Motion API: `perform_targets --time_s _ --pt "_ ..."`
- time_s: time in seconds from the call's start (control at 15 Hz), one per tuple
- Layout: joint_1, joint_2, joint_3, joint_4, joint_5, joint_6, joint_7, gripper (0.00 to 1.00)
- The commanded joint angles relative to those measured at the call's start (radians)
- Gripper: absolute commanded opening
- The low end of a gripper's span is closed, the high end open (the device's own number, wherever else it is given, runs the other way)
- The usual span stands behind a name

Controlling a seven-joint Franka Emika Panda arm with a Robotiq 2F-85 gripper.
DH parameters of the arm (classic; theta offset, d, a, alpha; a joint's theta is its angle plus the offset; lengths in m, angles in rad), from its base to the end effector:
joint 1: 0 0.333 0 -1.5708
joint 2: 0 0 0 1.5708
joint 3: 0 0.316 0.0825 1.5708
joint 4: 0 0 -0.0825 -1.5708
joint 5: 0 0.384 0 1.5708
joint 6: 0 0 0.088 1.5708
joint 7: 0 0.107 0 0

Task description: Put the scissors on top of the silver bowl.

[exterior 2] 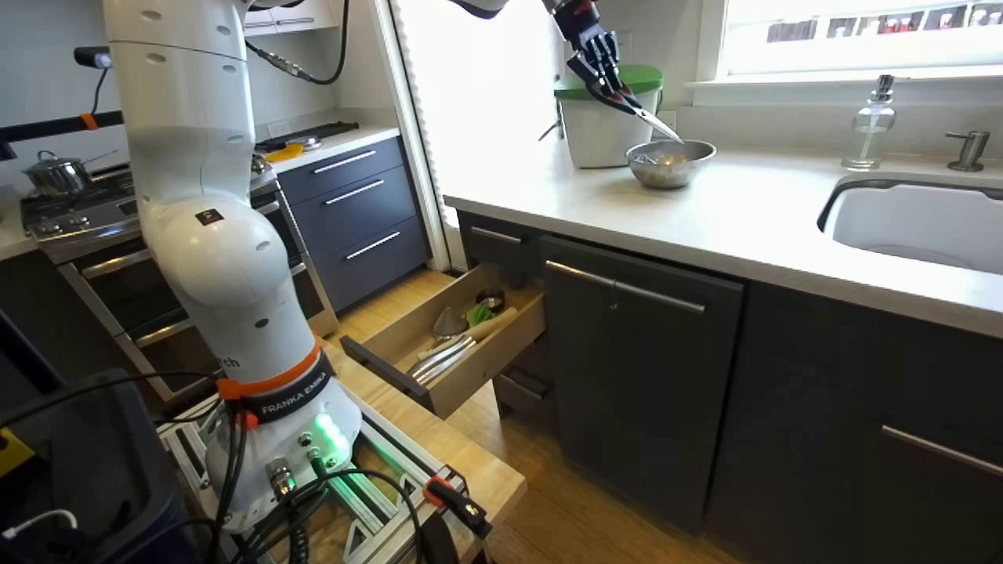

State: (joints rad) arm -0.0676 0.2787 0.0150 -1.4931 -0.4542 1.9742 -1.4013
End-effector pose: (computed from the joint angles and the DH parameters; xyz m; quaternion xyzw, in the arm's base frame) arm 0.6655 -0.0643 0.5374 0.7160 0.6575 -0.0679 0.2246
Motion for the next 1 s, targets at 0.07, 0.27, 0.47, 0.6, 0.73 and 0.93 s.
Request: perform_targets --time_s 0.07,0.27,0.47,0.6,0.73,0.93 --pt "0.016 -0.01 -0.01 -0.01 -0.066 0.033 -0.151 0.07" --pt "-0.005 0.058 -0.017 0.051 -0.061 0.082 -0.324 0.07" --pt "-0.047 0.14 -0.03 0.099 -0.024 0.161 -0.532 0.07" --pt "-0.072 0.195 -0.031 0.143 0.005 0.216 -0.642 0.07" --pt "-0.069 0.258 -0.037 0.208 0.006 0.216 -0.696 0.07" --pt "-0.056 0.313 -0.039 0.269 0.002 0.215 -0.748 0.07"
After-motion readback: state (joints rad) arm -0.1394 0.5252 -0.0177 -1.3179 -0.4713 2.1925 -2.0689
